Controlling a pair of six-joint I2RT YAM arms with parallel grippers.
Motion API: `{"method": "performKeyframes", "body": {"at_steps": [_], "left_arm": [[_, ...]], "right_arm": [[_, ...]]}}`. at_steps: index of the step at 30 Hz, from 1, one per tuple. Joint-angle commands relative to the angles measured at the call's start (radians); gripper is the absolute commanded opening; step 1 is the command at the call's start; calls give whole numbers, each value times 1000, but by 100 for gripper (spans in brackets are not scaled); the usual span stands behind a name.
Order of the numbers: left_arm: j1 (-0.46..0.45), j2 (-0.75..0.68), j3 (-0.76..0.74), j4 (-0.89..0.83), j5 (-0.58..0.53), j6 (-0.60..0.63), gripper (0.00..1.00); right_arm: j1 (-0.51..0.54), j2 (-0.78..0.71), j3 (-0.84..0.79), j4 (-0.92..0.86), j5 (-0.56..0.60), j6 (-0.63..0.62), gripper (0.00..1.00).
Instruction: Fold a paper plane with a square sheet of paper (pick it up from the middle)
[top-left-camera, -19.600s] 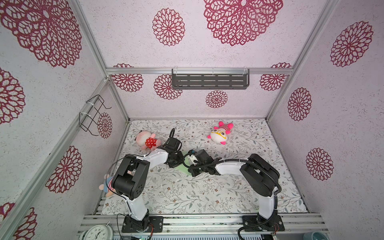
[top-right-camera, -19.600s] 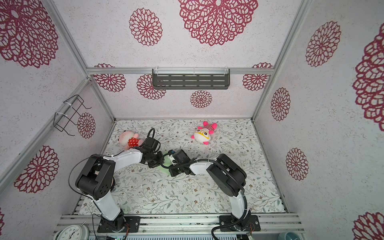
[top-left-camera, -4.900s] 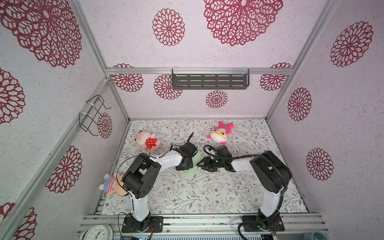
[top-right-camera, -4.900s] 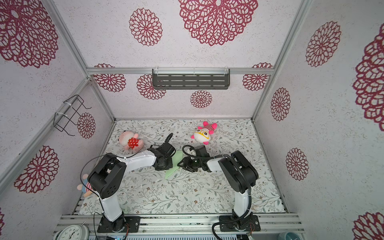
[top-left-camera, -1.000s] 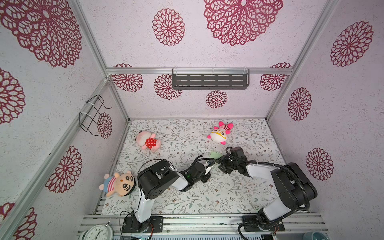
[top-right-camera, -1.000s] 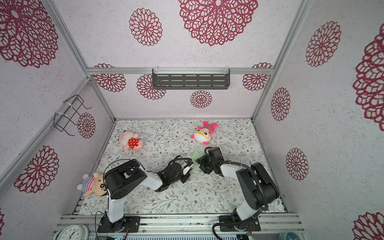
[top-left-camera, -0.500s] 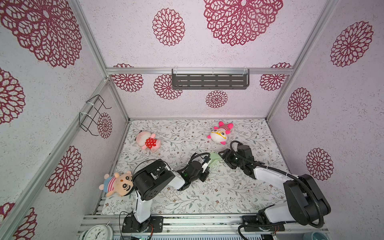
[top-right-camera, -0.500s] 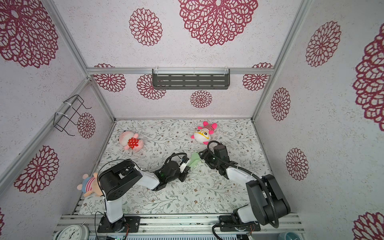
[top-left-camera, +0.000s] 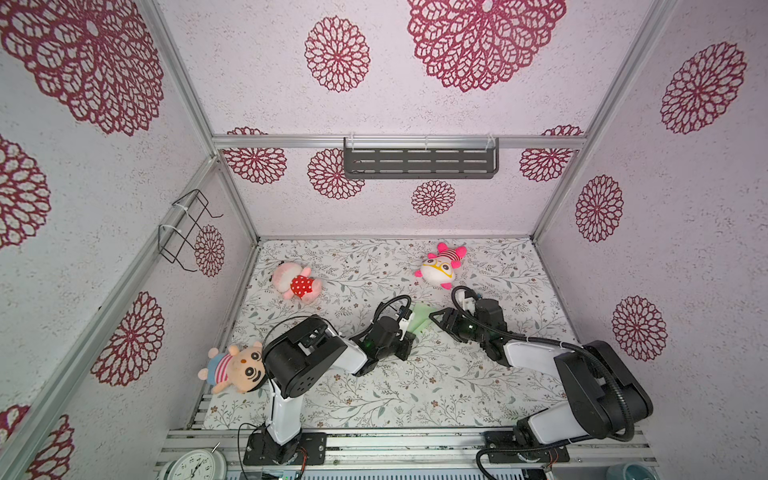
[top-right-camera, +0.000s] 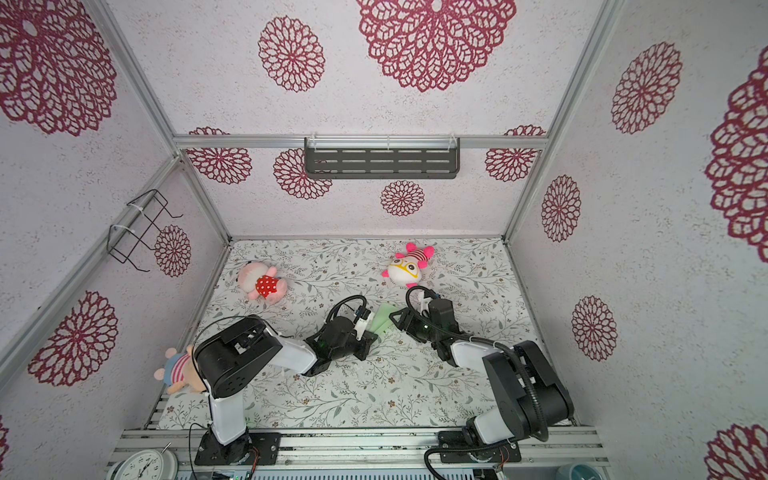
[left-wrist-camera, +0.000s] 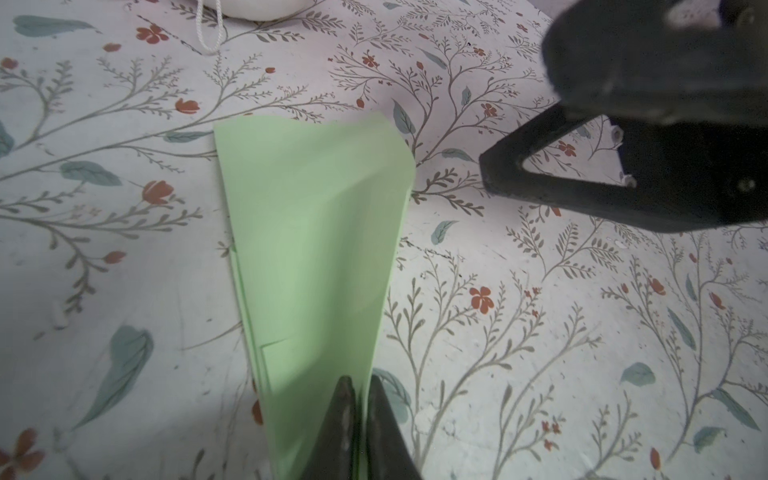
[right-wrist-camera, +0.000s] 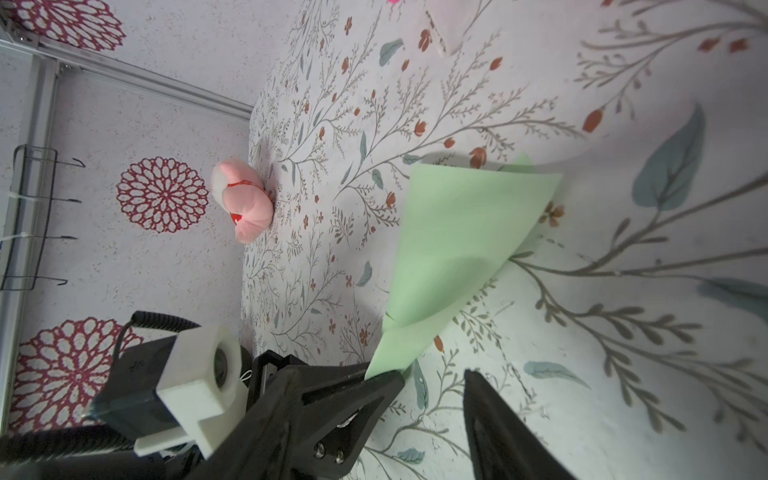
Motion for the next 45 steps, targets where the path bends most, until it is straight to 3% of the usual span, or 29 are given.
{"method": "performKeyframes", "body": {"at_steps": [1, 5, 13, 25, 32, 38, 45], "left_arm": [[12, -8, 14, -25, 23, -36, 11], [16, -8, 10, -25, 28, -45, 11], [20, -8, -10, -6, 28, -51, 14], [23, -3, -27, 9, 0, -50, 23], [38, -11, -27, 13, 12, -74, 11], [76, -42, -26, 0, 111, -138, 4], [89, -30, 57, -175, 221, -171, 1]], "right_arm": [[17, 49, 19, 91, -73, -40, 62], [35, 114, 44, 117, -98, -37, 56], [60, 214, 104, 118, -126, -50, 53], [75, 236, 141, 144, -184, -31, 46], [72, 231, 142, 175, -193, 0, 44], [64, 170, 148, 38, -95, -143, 50], [49, 117, 125, -16, -28, -245, 52]]}}
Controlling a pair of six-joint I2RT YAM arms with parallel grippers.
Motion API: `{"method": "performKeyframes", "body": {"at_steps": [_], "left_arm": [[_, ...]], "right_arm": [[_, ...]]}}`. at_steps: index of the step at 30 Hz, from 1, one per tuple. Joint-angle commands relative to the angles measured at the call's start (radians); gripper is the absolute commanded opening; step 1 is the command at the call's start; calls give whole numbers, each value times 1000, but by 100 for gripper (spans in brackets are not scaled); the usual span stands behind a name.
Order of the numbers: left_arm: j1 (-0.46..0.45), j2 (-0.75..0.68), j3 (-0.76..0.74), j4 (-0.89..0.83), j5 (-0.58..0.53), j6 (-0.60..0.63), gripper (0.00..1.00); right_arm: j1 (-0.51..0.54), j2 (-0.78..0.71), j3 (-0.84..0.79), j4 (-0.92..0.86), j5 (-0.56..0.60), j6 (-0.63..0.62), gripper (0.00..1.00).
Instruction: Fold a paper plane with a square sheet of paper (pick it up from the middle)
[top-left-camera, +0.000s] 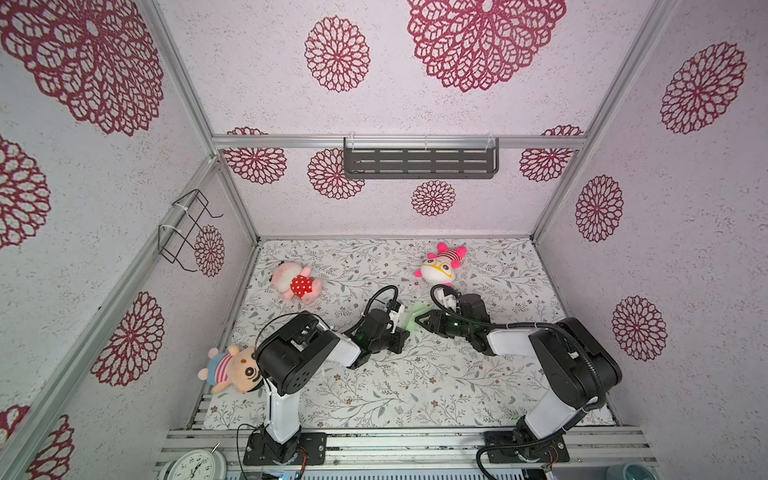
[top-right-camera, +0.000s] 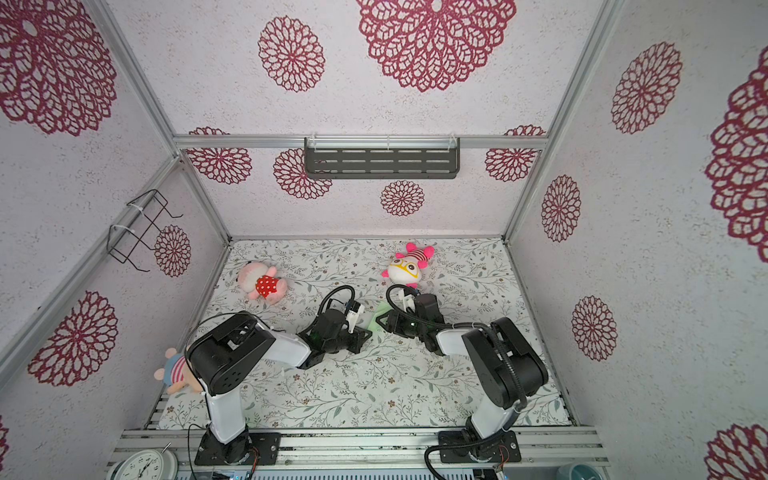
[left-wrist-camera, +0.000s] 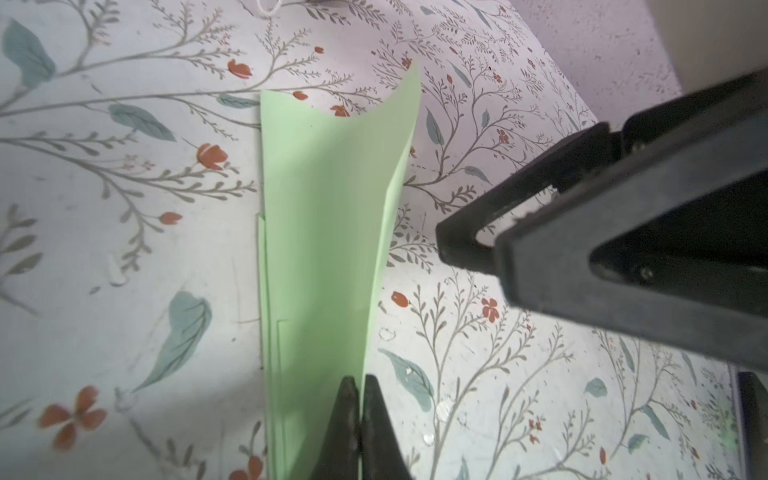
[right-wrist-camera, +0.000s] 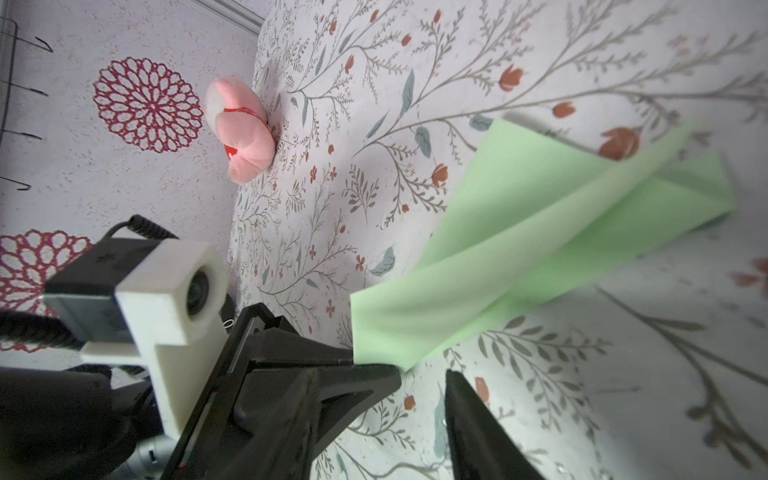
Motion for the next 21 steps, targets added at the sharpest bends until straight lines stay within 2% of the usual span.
{"method": "performKeyframes", "body": {"at_steps": [1, 12, 21], "left_arm": [[3, -8, 50, -120, 76, -27, 0], [12, 21, 177, -372, 143, -55, 0], [38, 35, 186, -366, 184, -130, 0]], "right_arm": [[-14, -44, -3, -9, 40, -77, 53], [-24, -51, -37, 39, 21, -86, 52], [-27, -38, -64, 107, -15, -92, 53]]}}
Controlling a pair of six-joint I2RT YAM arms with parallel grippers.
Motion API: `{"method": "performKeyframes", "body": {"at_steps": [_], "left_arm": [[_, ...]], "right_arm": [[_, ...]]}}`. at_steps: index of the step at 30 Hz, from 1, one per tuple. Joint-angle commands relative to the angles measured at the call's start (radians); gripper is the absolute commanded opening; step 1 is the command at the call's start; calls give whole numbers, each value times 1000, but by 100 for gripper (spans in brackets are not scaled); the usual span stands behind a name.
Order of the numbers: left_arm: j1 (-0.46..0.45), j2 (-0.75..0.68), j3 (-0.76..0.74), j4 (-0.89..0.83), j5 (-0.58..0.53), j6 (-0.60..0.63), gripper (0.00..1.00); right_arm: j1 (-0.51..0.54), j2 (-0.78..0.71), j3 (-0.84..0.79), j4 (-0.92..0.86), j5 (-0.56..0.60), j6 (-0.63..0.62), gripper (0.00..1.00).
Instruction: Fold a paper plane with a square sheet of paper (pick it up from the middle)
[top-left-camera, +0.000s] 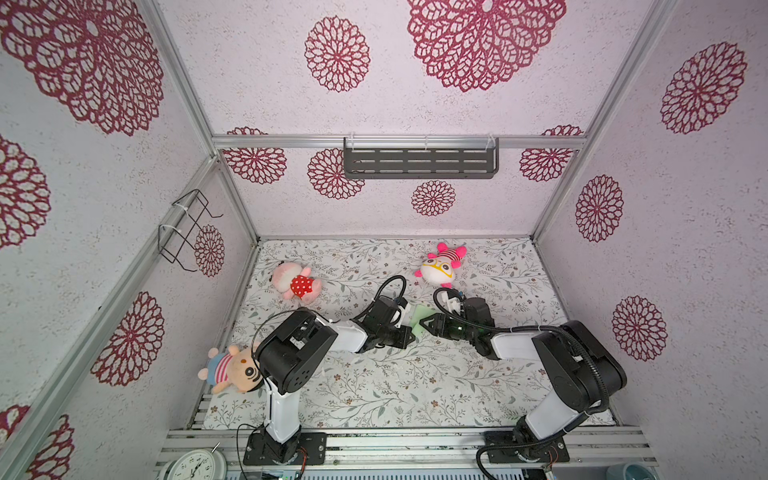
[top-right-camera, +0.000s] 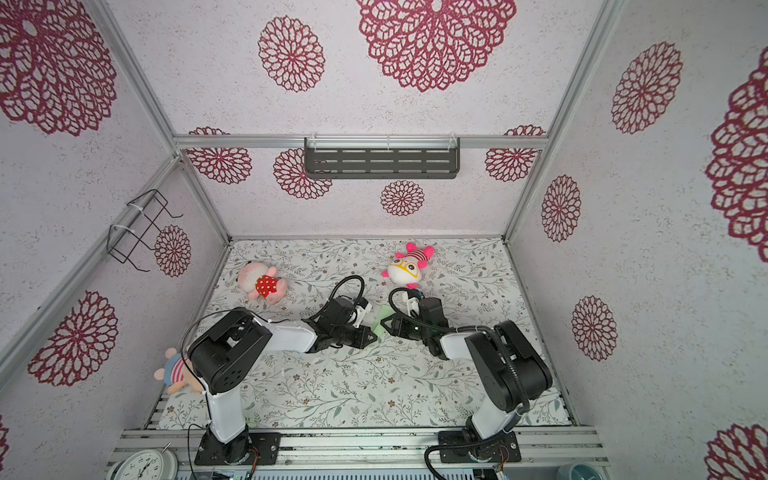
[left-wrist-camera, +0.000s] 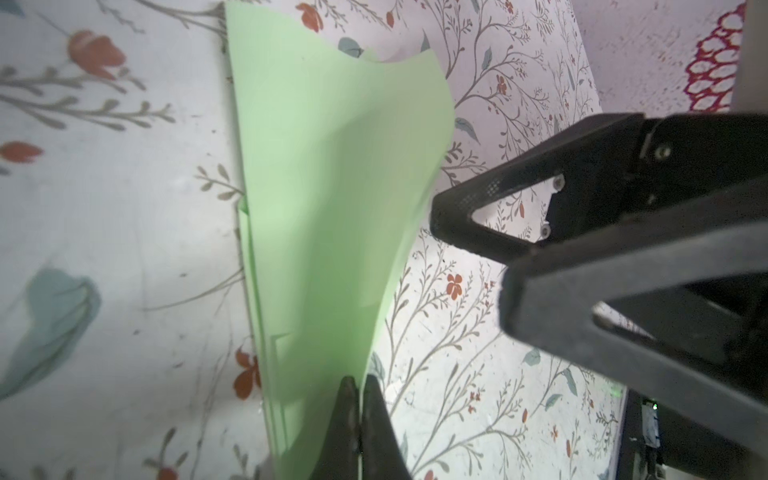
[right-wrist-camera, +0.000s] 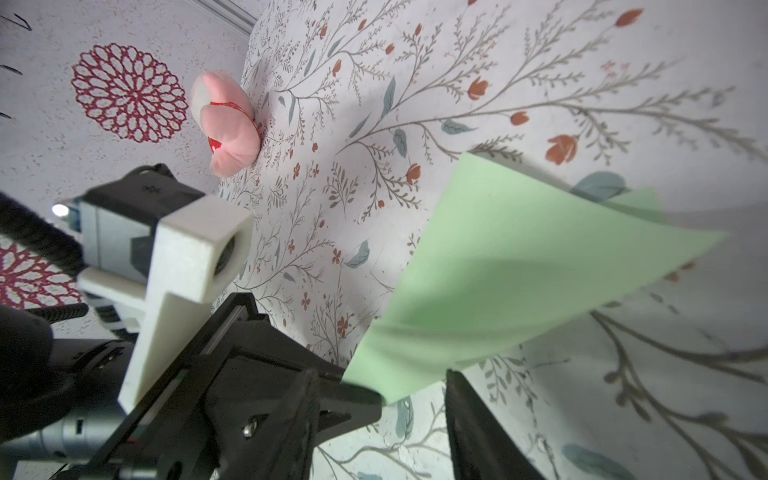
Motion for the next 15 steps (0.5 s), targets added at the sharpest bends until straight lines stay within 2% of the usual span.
{"method": "performKeyframes", "body": {"at_steps": [1, 9, 15], "left_arm": [[20, 26, 7, -1, 30, -56, 0], [45, 70, -21, 60, 61, -127, 0], [51, 79, -25, 67, 64, -139, 0]], "right_arm": [[-5, -18, -4, 72, -34, -25, 53], [2, 33, 11, 129, -119, -8, 50], [12, 90, 41, 143, -142, 6, 48]]}}
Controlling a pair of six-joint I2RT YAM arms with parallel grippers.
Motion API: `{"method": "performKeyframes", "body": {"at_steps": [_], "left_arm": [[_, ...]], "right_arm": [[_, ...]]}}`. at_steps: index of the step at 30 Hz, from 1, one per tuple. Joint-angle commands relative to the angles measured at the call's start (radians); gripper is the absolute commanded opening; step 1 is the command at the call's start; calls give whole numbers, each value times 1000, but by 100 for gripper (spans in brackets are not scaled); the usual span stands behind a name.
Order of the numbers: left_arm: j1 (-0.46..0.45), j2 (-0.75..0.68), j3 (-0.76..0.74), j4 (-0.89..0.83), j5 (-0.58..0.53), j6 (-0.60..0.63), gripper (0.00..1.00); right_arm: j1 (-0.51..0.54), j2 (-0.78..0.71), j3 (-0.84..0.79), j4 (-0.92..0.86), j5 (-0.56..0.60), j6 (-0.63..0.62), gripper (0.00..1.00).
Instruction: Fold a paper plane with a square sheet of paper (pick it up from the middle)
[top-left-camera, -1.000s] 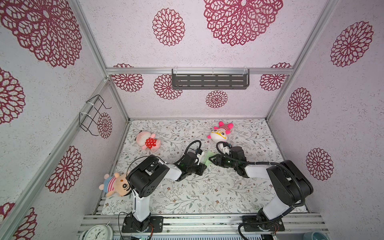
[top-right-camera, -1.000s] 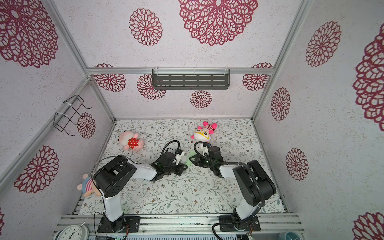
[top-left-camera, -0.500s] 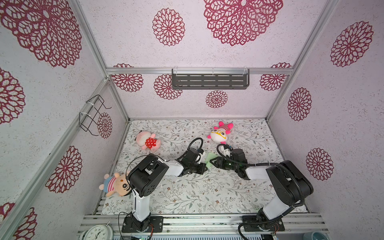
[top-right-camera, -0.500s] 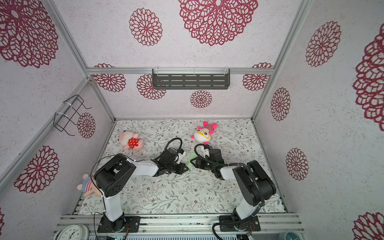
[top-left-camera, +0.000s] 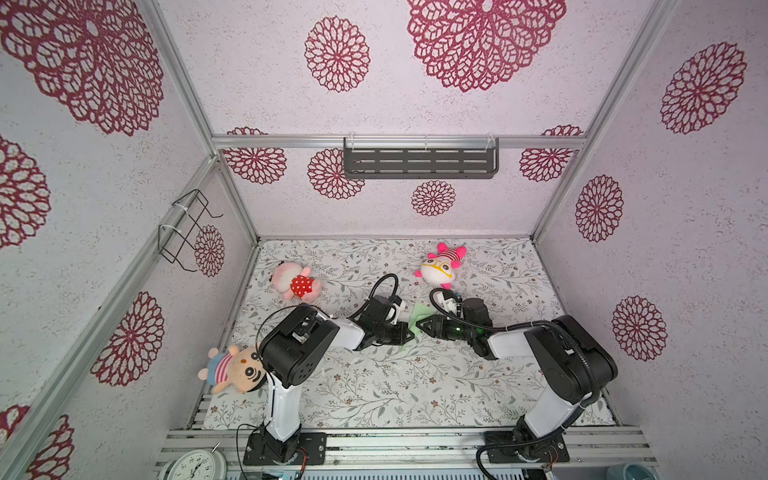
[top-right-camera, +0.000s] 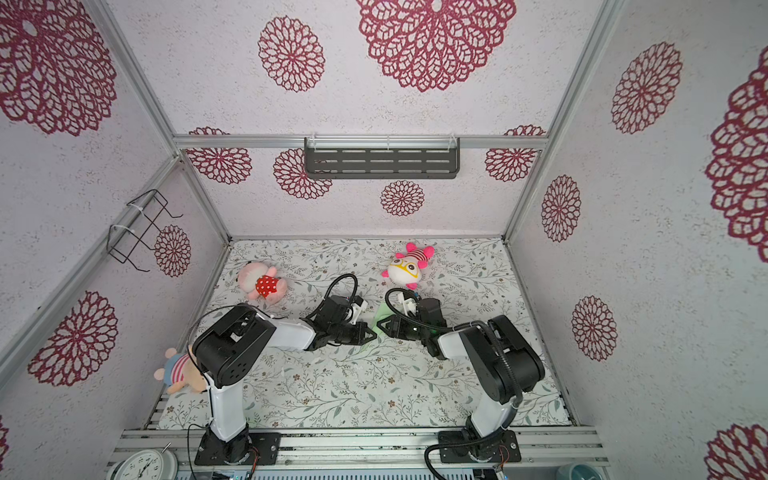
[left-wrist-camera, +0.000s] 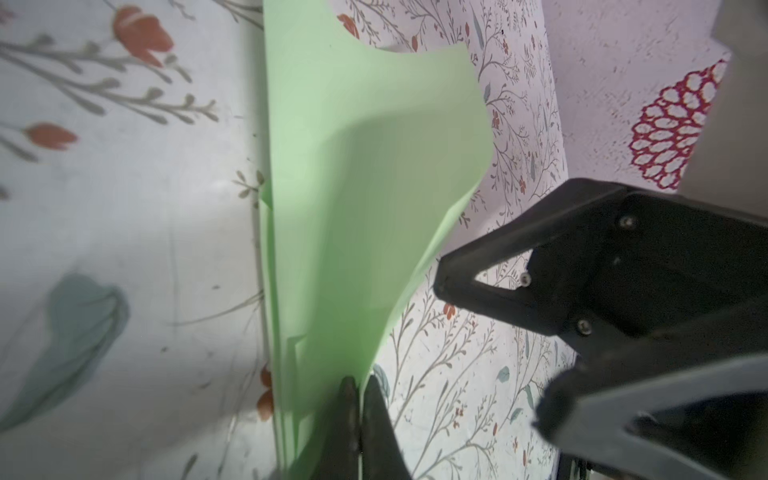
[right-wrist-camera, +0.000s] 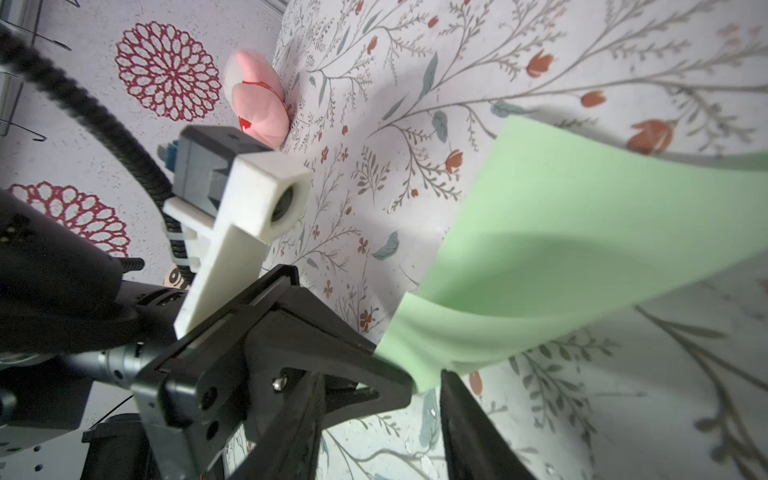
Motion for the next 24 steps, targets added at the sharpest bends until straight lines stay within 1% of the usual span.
{"method": "performKeyframes", "body": {"at_steps": [1, 7, 10, 14, 16, 17, 19, 24], "left_arm": [[6, 32, -20, -19, -16, -21, 0], [6, 26, -19, -39, -34, -3, 0], [6, 20, -19, -41, -44, 6, 4], [6, -1, -14, -51, -64, 32, 14], [5, -1, -10, -57, -71, 52, 16], [4, -40, -7, -58, -75, 63, 17], [1, -49, -1, -61, -68, 87, 19], [-6, -68, 4, -65, -70, 117, 22]], "right_arm": [[7, 22, 39, 54, -42, 10, 47], [7, 54, 71, 66, -28, 36, 41], [7, 65, 87, 36, -2, 32, 39], [6, 80, 103, -2, 29, 31, 38], [7, 85, 108, -20, 38, 32, 38], [6, 87, 114, -33, 42, 31, 38], [6, 89, 124, -55, 50, 28, 37], [7, 101, 143, -92, 53, 18, 38]]}}
